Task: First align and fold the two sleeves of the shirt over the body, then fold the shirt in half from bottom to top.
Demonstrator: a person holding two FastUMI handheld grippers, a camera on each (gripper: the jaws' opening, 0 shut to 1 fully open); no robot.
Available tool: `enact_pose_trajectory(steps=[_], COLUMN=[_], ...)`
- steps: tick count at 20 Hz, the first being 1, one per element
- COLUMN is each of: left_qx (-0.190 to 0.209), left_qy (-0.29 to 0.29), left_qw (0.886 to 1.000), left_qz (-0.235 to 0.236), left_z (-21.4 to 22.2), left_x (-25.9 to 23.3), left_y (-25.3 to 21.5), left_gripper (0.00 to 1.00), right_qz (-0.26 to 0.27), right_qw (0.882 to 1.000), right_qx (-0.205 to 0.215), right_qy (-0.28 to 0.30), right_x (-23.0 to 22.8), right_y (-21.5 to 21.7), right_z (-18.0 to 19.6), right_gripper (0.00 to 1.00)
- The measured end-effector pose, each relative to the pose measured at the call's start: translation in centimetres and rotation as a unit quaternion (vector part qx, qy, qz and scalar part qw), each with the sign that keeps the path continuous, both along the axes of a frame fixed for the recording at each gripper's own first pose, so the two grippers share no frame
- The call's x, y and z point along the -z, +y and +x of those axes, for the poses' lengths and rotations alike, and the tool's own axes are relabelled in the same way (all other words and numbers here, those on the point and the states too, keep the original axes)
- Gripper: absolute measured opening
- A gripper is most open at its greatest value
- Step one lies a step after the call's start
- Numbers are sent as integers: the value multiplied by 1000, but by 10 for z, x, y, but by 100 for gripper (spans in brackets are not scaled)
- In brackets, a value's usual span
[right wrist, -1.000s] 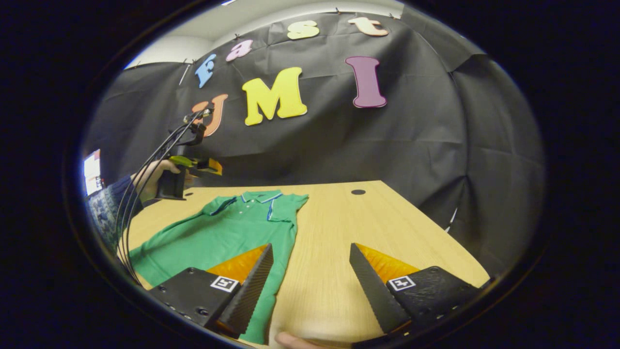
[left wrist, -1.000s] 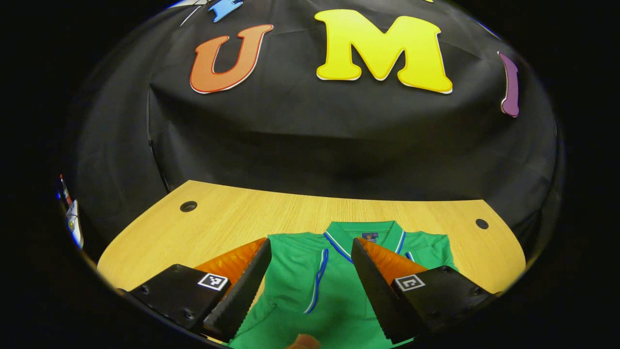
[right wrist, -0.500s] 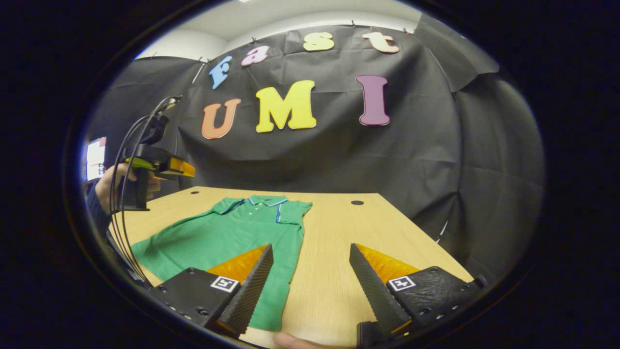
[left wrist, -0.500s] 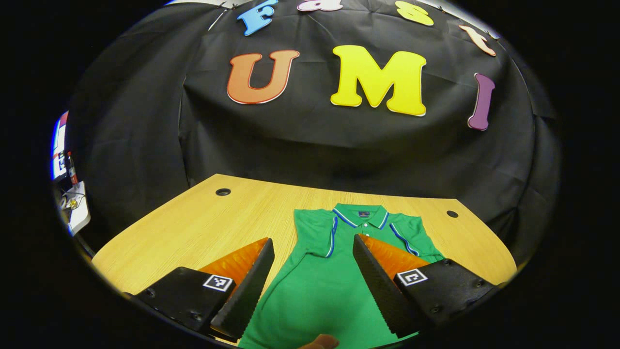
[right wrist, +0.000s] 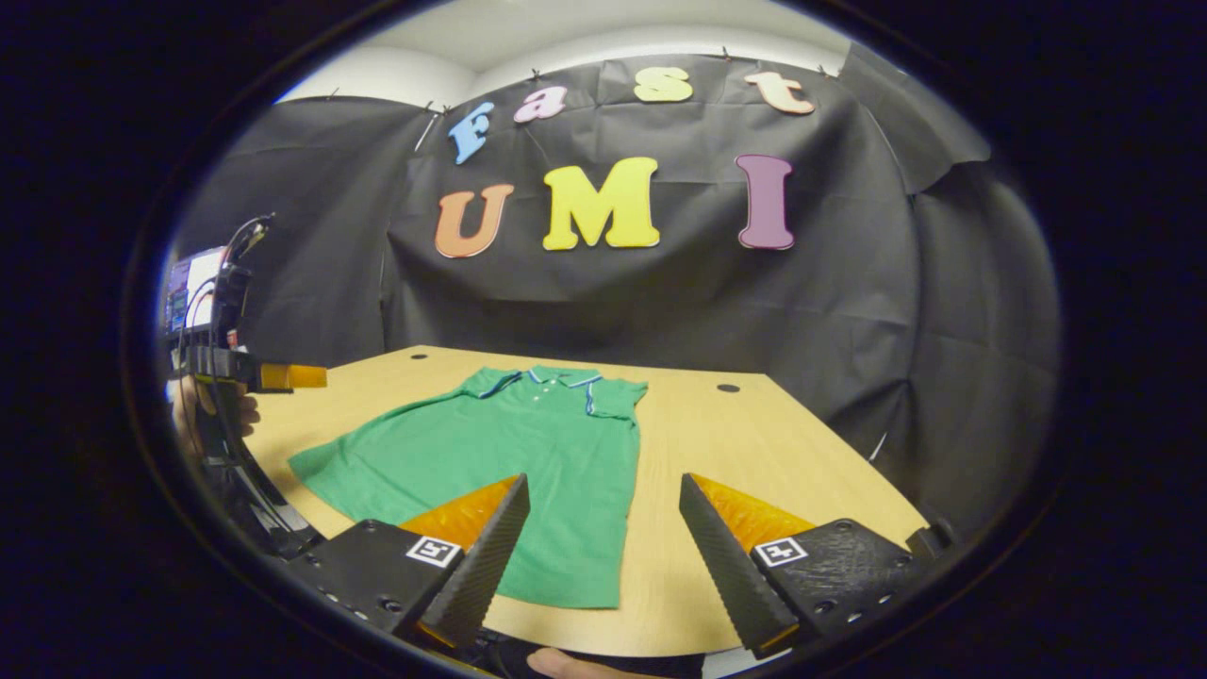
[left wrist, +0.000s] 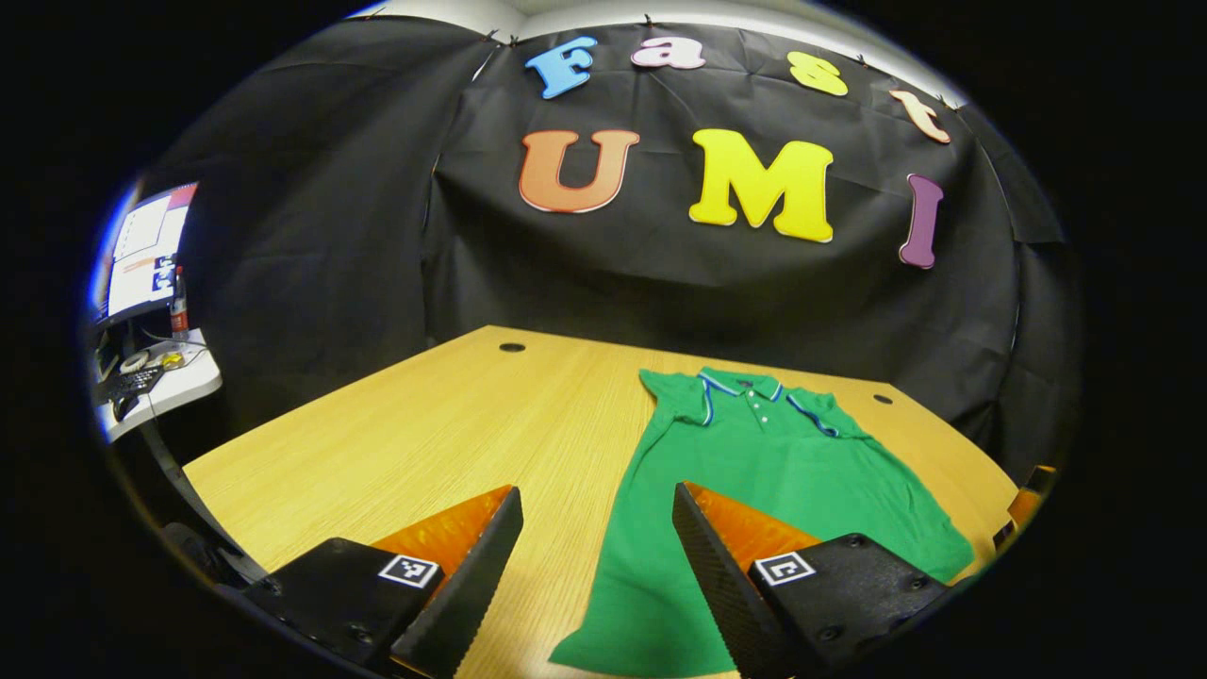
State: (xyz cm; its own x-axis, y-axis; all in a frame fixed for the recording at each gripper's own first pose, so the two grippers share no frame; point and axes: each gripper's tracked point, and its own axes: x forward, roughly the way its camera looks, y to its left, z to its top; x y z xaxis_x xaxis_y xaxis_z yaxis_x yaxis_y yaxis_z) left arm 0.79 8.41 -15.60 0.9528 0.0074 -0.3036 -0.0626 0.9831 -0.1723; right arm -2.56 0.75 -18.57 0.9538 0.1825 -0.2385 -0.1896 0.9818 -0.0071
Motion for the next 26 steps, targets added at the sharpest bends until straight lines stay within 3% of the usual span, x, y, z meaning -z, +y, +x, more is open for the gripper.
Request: enact_pose_trajectory(steps=[3, 6, 10, 15, 19, 21, 22, 23, 24, 25, 26], left_qx=[6, 43, 57, 59, 49, 31, 29, 35, 39, 40, 40], left_qy=[-7, -16, -14, 41, 35, 52, 58, 64, 65, 65, 64], left_qw=[1000, 998, 998, 997, 998, 997, 997, 996, 996, 996, 996], left_qz=[-10, -30, 1, 3, 20, 41, 51, 52, 52, 53, 50], left_z=[-14, -17, -20, -23, -21, -21, -21, -19, -19, -17, -16], left_x=[11, 19, 34, 81, 80, 84, 83, 84, 84, 83, 82], left_y=[6, -13, -23, -29, -28, -20, -19, -22, -25, -26, -28], left_gripper=[100, 100, 100, 100, 99, 90, 75, 68, 47, 40, 27], right_qz=[-9, -14, -18, -9, -3, 26, 14, 14, 20, 25, 31], right_qw=[1000, 999, 999, 997, 993, 992, 992, 992, 992, 992, 991], right_qx=[17, 31, 37, 32, 40, 40, 40, 32, 30, 31, 30], right_qy=[-4, 11, 31, 74, 107, 115, 116, 118, 120, 123, 124], right_x=[9, 24, 47, 77, 98, 97, 98, 99, 97, 98, 99], right_y=[0, 0, -1, 3, -2, 2, 2, 6, 10, 12, 15], right_z=[0, 3, 4, -1, 1, 5, 7, 7, 7, 9, 11], right_gripper=[95, 95, 94, 95, 95, 95, 94, 93, 90, 77, 72])
